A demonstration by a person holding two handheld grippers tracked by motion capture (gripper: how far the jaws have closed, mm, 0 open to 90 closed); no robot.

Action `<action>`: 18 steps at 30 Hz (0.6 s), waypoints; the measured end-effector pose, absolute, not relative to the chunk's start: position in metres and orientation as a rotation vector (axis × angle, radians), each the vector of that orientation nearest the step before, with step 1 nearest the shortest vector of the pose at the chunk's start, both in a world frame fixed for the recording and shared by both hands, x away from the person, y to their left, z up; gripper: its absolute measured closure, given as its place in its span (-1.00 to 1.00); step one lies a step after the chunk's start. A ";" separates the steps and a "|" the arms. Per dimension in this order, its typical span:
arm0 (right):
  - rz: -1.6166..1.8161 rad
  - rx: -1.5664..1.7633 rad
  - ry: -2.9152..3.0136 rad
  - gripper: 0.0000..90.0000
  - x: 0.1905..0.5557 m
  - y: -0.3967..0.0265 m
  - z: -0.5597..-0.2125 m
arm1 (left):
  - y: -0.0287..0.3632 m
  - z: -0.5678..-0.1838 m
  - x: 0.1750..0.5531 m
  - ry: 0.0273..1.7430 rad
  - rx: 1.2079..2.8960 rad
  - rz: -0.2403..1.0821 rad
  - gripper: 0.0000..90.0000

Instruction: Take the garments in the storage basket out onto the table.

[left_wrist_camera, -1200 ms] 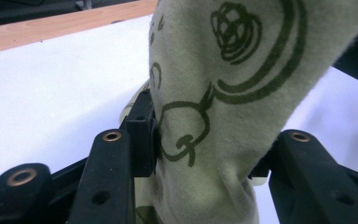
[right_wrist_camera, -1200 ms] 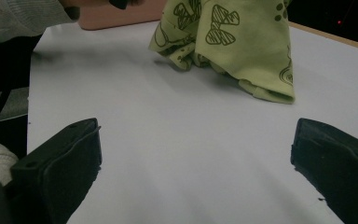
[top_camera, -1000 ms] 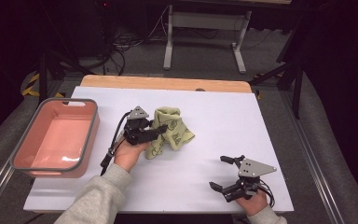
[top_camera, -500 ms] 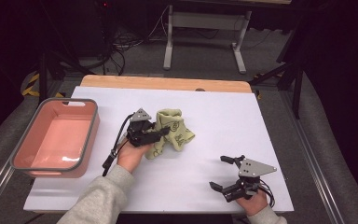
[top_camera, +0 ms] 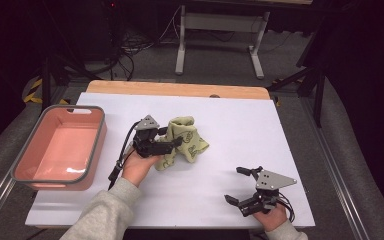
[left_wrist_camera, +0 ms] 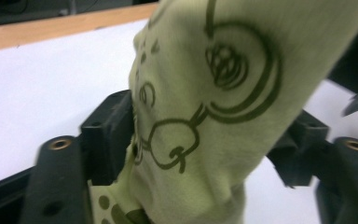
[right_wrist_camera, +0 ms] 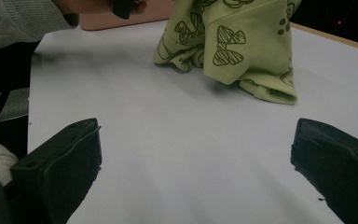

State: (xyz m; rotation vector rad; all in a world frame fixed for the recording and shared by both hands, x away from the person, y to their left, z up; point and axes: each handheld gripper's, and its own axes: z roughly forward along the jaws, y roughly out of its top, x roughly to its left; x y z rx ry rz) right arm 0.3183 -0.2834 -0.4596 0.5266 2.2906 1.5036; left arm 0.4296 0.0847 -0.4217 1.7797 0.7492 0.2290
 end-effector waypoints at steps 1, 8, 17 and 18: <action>1.504 0.526 2.291 -0.95 0.319 -0.283 -0.460 | 0.086 -0.420 0.428 0.737 1.769 0.246 -0.43; 1.503 0.525 2.293 -0.95 0.319 -0.283 -0.460 | 0.089 -0.410 0.417 0.688 1.772 0.325 -0.75; 1.514 0.524 2.287 -0.95 0.319 -0.284 -0.459 | 0.094 -0.401 0.403 0.663 1.800 0.378 -0.91; 1.516 0.525 2.286 -0.95 0.319 -0.284 -0.459 | 0.095 -0.400 0.401 0.656 1.805 0.381 -0.91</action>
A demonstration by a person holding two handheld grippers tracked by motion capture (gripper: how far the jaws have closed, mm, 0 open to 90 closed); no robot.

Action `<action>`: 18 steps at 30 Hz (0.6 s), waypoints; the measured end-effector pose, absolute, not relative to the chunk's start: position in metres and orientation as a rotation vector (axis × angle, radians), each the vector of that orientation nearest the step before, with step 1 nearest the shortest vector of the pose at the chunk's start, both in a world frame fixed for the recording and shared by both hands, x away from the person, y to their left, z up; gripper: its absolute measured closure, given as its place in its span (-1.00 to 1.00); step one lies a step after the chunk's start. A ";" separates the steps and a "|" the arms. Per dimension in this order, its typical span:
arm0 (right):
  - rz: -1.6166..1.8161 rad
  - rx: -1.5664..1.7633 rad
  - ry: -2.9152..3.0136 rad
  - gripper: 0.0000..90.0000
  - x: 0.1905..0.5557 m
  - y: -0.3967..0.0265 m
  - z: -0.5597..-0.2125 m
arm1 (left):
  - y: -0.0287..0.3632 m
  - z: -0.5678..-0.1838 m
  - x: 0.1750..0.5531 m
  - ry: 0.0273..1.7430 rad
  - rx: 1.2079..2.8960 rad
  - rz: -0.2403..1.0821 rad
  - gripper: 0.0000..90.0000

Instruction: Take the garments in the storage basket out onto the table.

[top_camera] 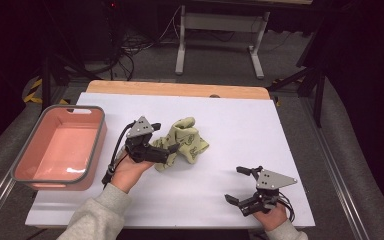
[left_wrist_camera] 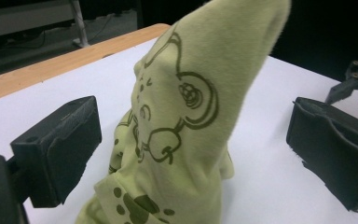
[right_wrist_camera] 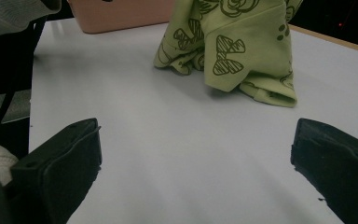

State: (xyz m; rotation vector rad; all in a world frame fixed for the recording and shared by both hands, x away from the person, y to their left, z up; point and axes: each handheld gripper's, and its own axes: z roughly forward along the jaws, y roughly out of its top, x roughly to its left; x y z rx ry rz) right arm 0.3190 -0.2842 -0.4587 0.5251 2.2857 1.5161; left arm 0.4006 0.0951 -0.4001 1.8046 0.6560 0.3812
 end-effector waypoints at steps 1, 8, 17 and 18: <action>1.516 0.525 2.286 -0.95 0.319 -0.284 -0.459 | 0.095 -0.399 0.399 0.654 1.807 0.379 -0.91; 1.518 0.526 2.286 -0.95 0.319 -0.284 -0.459 | 0.107 -0.390 0.384 0.631 1.800 0.397 -0.92; 1.520 0.529 2.285 -0.95 0.319 -0.284 -0.459 | 0.128 -0.388 0.369 0.617 1.816 0.369 -0.92; 1.520 0.529 2.285 -0.95 0.319 -0.284 -0.459 | 0.130 -0.388 0.367 0.616 1.820 0.367 -0.92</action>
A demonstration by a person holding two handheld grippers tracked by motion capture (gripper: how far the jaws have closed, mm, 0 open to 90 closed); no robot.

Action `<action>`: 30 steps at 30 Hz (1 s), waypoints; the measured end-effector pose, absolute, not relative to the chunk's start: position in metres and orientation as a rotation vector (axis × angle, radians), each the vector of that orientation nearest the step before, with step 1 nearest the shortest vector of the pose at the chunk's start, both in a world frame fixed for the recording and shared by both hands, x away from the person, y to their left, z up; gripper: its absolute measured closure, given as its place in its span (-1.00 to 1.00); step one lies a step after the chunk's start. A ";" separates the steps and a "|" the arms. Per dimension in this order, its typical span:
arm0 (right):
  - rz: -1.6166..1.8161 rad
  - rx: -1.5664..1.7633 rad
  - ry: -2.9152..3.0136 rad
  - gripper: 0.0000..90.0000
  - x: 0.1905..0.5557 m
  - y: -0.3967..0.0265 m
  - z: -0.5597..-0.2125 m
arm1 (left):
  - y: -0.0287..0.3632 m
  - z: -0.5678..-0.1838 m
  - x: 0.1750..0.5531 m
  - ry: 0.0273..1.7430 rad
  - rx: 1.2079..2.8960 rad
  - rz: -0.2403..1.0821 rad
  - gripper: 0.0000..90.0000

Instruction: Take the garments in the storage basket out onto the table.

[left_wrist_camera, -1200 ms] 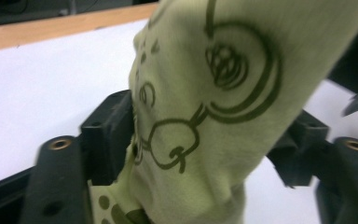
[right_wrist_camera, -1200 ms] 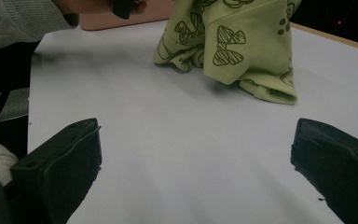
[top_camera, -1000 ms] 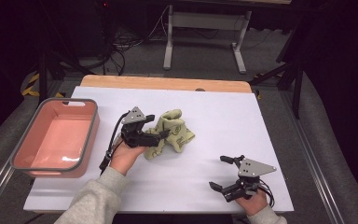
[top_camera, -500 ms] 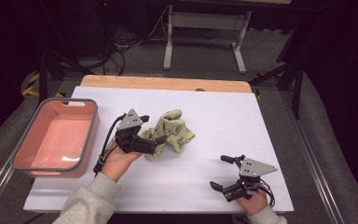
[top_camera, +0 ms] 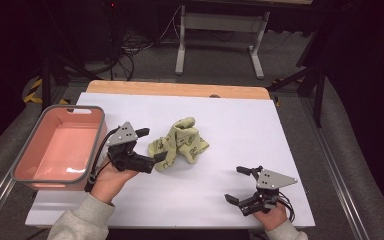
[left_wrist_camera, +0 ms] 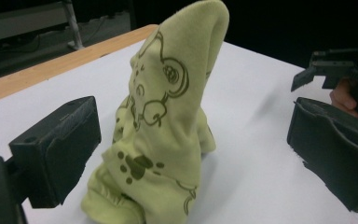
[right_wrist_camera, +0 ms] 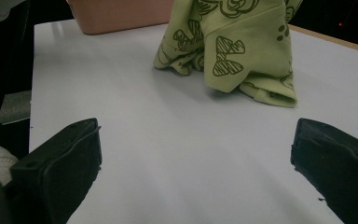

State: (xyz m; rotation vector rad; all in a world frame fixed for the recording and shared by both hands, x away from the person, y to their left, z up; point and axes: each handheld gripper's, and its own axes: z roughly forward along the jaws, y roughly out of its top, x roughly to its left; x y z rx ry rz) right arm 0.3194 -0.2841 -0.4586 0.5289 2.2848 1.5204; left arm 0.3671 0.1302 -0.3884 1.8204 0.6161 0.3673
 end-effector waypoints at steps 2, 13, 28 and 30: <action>1.521 0.529 2.285 -0.95 0.319 -0.284 -0.459 | 0.134 -0.390 0.364 0.616 1.818 0.363 -0.92; 1.522 0.533 2.280 -0.95 0.319 -0.284 -0.458 | 0.160 -0.405 0.351 0.636 1.801 0.356 -0.91; 1.522 0.533 2.279 -0.95 0.319 -0.284 -0.458 | 0.181 -0.443 0.341 0.676 1.768 0.324 -0.91; 1.521 0.532 2.282 -0.95 0.320 -0.284 -0.458 | 0.181 -0.448 0.341 0.674 1.768 0.320 -0.91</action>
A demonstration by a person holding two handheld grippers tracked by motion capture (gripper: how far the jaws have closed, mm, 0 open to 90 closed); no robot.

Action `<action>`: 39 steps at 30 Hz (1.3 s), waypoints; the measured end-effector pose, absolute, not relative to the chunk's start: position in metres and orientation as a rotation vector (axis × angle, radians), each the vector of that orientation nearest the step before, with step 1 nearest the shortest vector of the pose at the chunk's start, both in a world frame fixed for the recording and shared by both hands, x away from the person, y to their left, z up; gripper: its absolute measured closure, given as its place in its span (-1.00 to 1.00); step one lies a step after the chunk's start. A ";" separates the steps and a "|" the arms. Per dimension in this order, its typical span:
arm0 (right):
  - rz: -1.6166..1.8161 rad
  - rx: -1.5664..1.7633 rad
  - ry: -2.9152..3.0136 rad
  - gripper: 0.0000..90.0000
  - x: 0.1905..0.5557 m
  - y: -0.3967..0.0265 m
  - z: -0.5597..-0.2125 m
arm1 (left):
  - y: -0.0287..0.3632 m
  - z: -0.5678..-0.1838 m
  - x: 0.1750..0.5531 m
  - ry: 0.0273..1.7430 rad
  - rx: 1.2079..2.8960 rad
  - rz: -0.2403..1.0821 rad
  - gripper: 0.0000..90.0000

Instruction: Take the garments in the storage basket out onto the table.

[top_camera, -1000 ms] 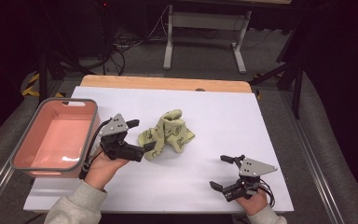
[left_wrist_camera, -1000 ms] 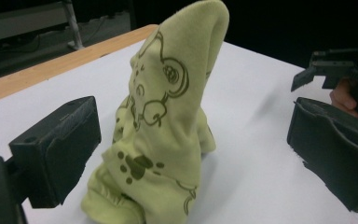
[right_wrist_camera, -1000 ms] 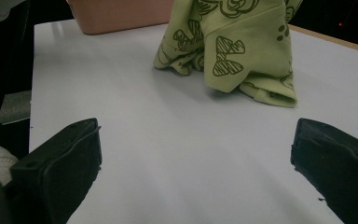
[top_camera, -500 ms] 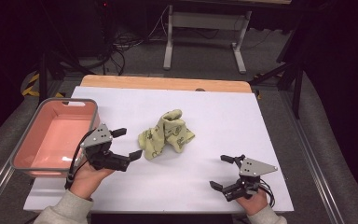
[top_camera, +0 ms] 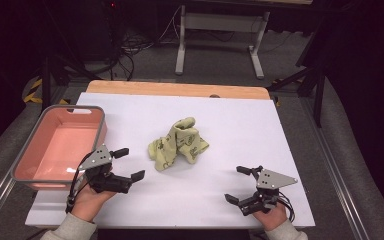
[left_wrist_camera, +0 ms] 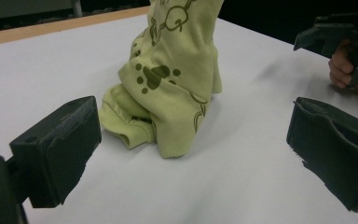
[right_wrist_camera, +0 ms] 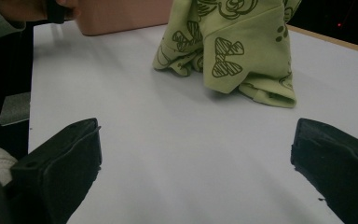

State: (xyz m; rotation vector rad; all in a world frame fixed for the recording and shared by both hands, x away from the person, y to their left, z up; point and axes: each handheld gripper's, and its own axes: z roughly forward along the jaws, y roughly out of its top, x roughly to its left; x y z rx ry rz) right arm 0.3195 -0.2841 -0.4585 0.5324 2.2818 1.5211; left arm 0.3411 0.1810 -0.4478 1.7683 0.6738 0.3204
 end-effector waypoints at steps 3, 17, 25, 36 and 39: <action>1.520 0.532 2.284 -0.95 0.320 -0.284 -0.459 | 0.182 -0.454 0.341 0.673 1.769 0.321 -0.91; 1.525 0.531 2.283 -0.95 0.319 -0.284 -0.459 | 0.195 -0.481 0.338 0.714 1.709 0.309 -0.92; 1.522 0.546 2.283 -0.95 0.320 -0.286 -0.460 | 0.195 -0.495 0.330 0.718 1.746 0.363 -0.93; 1.514 0.547 2.285 -0.95 0.321 -0.286 -0.462 | 0.195 -0.495 0.332 0.726 1.755 0.344 -0.95; 1.503 0.548 2.287 -0.95 0.321 -0.285 -0.463 | 0.195 -0.495 0.332 0.733 1.753 0.347 -0.95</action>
